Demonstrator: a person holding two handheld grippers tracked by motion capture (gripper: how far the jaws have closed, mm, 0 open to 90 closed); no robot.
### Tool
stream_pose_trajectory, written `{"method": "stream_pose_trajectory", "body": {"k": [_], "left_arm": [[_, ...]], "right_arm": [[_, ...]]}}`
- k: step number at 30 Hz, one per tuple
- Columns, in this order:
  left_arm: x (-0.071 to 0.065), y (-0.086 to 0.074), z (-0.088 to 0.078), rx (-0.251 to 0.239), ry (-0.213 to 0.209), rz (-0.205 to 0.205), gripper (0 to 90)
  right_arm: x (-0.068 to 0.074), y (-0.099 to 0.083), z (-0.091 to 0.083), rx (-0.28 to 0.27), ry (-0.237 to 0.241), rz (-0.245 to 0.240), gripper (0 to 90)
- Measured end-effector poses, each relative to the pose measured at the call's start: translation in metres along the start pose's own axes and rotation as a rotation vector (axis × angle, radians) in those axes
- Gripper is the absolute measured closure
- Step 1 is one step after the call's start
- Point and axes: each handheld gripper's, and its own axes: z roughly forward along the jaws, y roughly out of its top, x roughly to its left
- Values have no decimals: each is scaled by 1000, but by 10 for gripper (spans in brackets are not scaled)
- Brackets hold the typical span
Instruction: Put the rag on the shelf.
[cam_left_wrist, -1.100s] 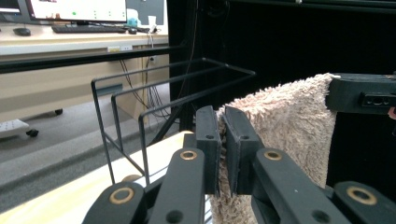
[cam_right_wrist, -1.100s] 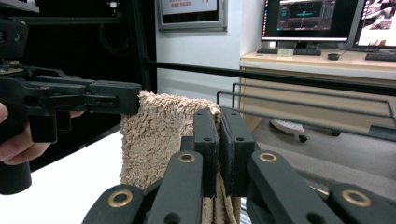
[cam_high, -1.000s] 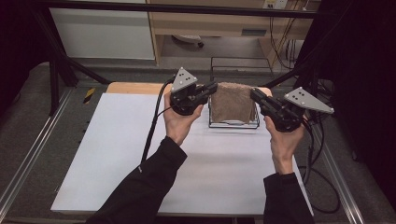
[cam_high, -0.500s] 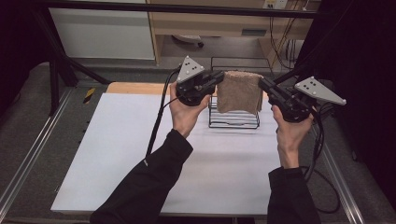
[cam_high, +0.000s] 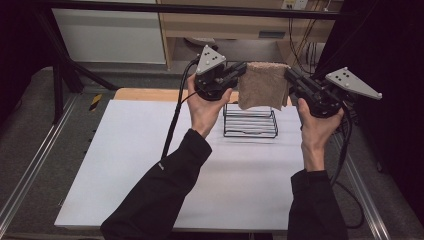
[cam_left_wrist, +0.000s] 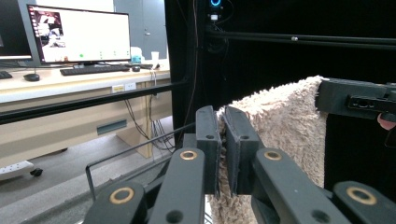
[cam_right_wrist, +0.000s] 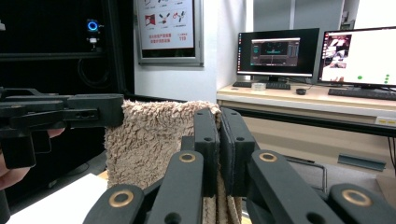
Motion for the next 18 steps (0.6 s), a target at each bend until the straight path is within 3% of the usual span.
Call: {"method": "stream_pose_trajectory", "body": {"k": [5,18], "left_arm": [[6,4,6,-3,7,-17,844],[13,18,15,-12,19,-7,844]], "right_arm": [[-3,3,6,-1,-6,-3,865],[-10,13,20,-9,-12,-3,865]]}}
